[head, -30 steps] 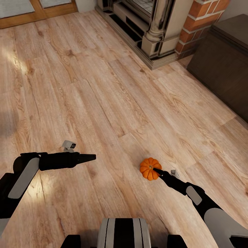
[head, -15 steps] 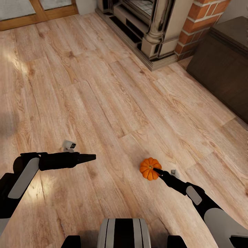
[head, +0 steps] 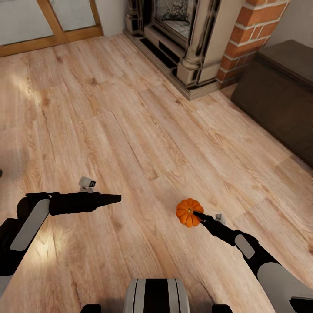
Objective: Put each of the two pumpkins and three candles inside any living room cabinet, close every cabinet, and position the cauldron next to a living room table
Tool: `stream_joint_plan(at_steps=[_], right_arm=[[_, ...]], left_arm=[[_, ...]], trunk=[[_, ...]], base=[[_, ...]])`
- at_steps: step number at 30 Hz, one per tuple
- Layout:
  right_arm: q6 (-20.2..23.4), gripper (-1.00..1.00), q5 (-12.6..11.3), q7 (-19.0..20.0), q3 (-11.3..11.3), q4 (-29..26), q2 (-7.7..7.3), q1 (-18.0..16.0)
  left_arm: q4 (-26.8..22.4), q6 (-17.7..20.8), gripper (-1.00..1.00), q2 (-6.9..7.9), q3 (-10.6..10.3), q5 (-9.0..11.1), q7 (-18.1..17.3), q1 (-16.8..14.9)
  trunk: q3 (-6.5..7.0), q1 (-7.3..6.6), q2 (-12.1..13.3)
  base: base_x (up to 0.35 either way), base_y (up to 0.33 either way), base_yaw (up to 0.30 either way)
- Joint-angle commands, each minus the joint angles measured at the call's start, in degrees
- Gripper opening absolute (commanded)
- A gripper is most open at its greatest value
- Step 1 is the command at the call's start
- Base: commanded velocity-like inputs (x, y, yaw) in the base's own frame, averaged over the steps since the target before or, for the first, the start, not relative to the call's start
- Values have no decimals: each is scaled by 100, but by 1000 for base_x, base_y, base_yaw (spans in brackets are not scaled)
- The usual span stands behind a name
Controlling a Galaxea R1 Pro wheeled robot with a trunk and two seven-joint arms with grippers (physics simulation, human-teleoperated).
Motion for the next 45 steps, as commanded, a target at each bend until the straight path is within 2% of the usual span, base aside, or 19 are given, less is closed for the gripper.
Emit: stream_joint_plan(at_steps=[1,17,26,45], right_arm=[[41,-100,-14,9,-21,-6,5,-1],[5,-100,-60,40,-39,-80,7,-1],[-11,-100,-44,290,-50,-81,0,-1],[7,-100,-58,303,-81,-76,-6,-1]], left_arm=[[1,19,100,1,-5,0,-14,-3],[1,19,100,-3,-5,-3,-10,-3],[1,19,100,-3,-5,-3,-9,-3],[15,19,100,-3,-12,-4,0,-7]], trunk=[[20,-3,0],[374,-44,22],[574,-68,34],[1026,-116,59]], base=[[0,0,0],[0,0,0],[0,0,0],[0,0,0]])
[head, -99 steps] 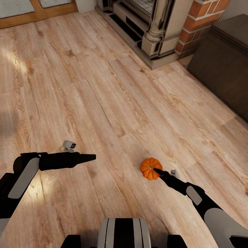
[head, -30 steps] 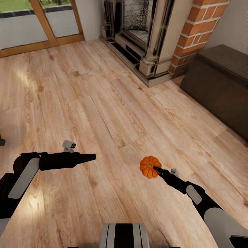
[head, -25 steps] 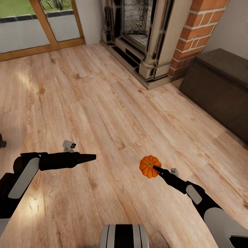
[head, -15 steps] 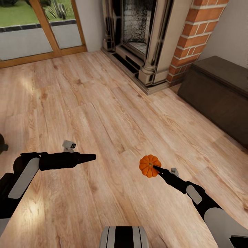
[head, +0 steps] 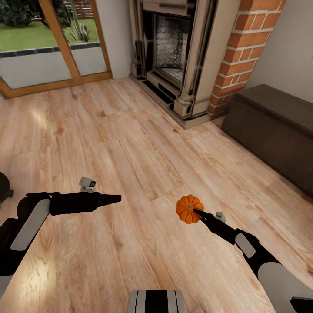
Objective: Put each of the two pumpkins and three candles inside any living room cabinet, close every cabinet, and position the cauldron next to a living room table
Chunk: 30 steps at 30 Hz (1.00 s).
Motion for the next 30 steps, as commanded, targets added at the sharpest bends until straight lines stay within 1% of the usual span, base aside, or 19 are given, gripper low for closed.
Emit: stream_joint_plan(at_steps=[1,8,30], right_arm=[[39,-100,-20,1,-15,3,3,-2],[39,-100,-28,0,-15,7,-3,-2],[39,-100,-47,18,-23,11,-12,-2]], left_arm=[[0,19,100,4,-5,-2,-15,-5],[3,19,100,4,-7,-1,-11,-3],[3,19,100,-5,-7,-27,34,-8]], trunk=[[27,-3,0],[203,-21,10],[693,-78,39]], base=[[-6,0,0],[-148,0,0],[-49,0,0]])
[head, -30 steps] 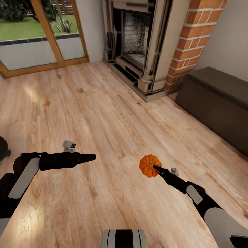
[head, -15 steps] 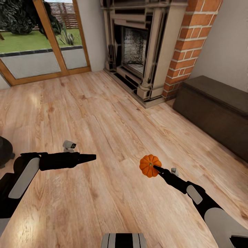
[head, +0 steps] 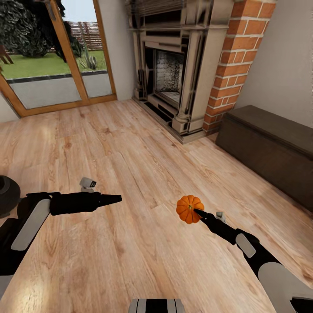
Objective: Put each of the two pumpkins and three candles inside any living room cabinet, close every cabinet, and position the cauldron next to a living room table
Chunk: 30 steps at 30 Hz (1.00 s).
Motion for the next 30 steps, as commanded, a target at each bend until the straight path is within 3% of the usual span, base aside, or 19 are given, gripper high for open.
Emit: stream_joint_plan(at_steps=[1,30], right_arm=[[41,-100,-24,2,-14,2,-2,-2],[41,-100,-25,2,-15,2,-1,-2]], left_arm=[[1,19,100,4,-5,-2,-14,-4],[-7,19,100,3,-5,-1,-20,-2]], trunk=[[19,-3,0],[684,-78,39]], base=[[-58,0,-4],[-43,0,-22]])
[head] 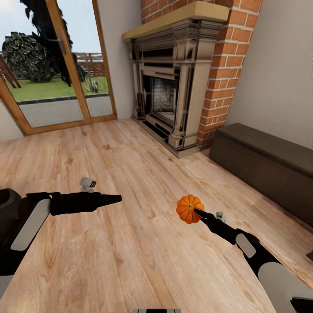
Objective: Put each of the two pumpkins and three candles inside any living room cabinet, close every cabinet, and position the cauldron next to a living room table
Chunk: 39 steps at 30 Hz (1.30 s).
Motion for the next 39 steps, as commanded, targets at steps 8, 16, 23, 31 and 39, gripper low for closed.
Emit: stream_joint_plan(at_steps=[8,16,23,31,39], right_arm=[[36,-100,-24,8,-13,3,4,-2],[40,-100,-24,11,-13,3,10,-2],[41,-100,-23,11,-13,3,9,-2],[41,-100,-23,11,-13,3,9,-2],[32,-100,-23,11,-13,-1,9,-2]], left_arm=[[1,19,100,4,-5,-3,-9,-3],[8,19,100,4,1,-16,0,-1],[3,19,100,4,4,-4,115,-4],[-16,19,100,4,4,11,110,-7],[1,19,100,4,11,54,104,-4]], trunk=[[173,-23,9],[350,-43,20],[505,-61,29],[528,-64,31],[638,-77,37]], base=[[-184,-12,0],[-162,-55,0],[-222,-59,0],[-280,-175,0],[-229,-159,0]])
